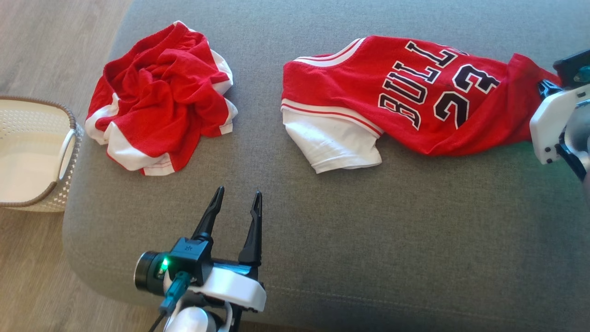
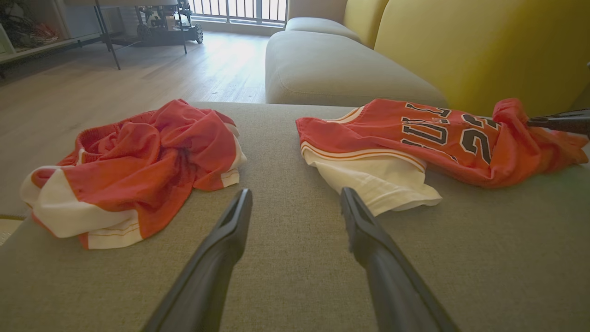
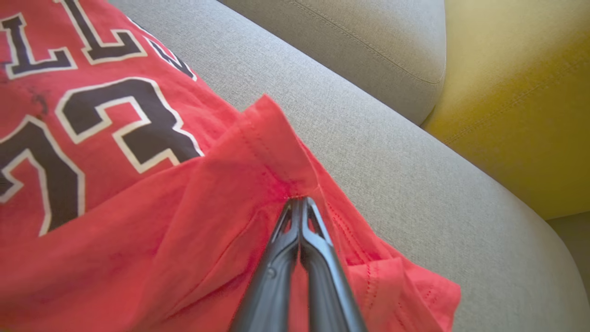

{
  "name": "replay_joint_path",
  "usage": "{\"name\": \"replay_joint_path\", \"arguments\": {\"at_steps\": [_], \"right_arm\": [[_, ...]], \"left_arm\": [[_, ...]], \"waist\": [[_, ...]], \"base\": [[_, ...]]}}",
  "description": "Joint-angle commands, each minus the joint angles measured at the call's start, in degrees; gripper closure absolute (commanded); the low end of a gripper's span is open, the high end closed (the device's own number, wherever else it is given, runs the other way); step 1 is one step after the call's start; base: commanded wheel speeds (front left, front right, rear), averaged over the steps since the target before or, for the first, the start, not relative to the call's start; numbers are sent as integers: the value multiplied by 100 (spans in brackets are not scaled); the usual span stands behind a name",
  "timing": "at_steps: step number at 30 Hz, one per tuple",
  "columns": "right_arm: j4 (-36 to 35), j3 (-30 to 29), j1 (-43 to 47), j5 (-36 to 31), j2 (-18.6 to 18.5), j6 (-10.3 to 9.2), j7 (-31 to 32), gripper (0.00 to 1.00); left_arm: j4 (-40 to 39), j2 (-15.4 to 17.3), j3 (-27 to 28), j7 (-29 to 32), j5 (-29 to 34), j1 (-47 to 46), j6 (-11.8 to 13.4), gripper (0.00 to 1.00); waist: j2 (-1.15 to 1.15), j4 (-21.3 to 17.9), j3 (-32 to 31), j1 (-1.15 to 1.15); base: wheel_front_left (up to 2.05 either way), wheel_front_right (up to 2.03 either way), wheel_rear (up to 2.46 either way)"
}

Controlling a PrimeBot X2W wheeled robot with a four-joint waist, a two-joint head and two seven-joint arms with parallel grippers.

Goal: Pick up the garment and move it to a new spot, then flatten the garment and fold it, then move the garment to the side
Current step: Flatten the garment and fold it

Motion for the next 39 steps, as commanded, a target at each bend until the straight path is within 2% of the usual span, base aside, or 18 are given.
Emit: {"name": "replay_joint_path", "arguments": {"at_steps": [1, 10, 11, 12, 13, 21, 29, 30, 31, 32, 33, 39], "right_arm": [[-144, 105, -81, 58, -55, -2, -88, 100], [-195, 276, -88, 290, -39, -2, -172, 100], [-184, 280, -105, 303, -45, -2, -157, 89], [-173, 282, -130, 303, -48, -2, -157, 5], [-154, 299, -145, 320, -26, -2, -147, 0], [-30, 768, -457, 571, -178, -2, 248, 0], [-5, 1474, -585, 1223, -443, -2, 1080, 0], [-20, 1547, -589, 1318, -471, -2, 1210, 15], [-63, 1633, -583, 1405, -492, -2, 1318, 40], [-127, 1707, -583, 1492, -526, -2, 1384, 75], [-203, 1776, -582, 1579, -564, -2, 1427, 100], [-688, 1934, -510, 2176, -870, -2, 1508, 100]], "left_arm": [[-146, -7, 140, -70, 2, -229, 17, 0], [-130, -7, 187, -70, 21, -173, 18, 0], [-125, -7, 183, -70, 37, -173, -2, 0], [-119, -7, 177, -70, 51, -178, -19, 0], [-117, -7, 168, -70, 63, -189, -34, 0], [-87, -7, 73, -70, 65, -257, -62, 0], [-67, -7, -21, -70, 17, -266, -55, 0], [-66, -7, -27, -70, 12, -274, -45, 0], [-70, -7, -33, -70, 10, -277, -31, 0], [-75, -7, -37, -70, 7, -276, -14, 0], [-76, -7, -41, -70, 1, -269, 4, 0], [-53, -7, -59, -70, -51, -218, 39, 0]], "waist": [[0, -1, -6, 0], [0, -195, -115, 0], [0, -212, -115, 0], [0, -219, -112, 0], [0, -216, -109, 0], [0, 76, 26, 0], [0, 288, 79, 0], [0, 293, 75, 0], [0, 293, 68, 0], [0, 285, 59, 0], [0, 268, 45, 0], [0, 63, -82, 0]], "base": [[0, 0, 0], [0, 0, 0], [0, 0, 0], [0, 0, 0], [0, 0, 0], [0, 0, 0], [0, 0, 0], [0, 0, 0], [0, 0, 0], [0, 0, 0], [0, 0, 0], [0, 0, 0]]}}
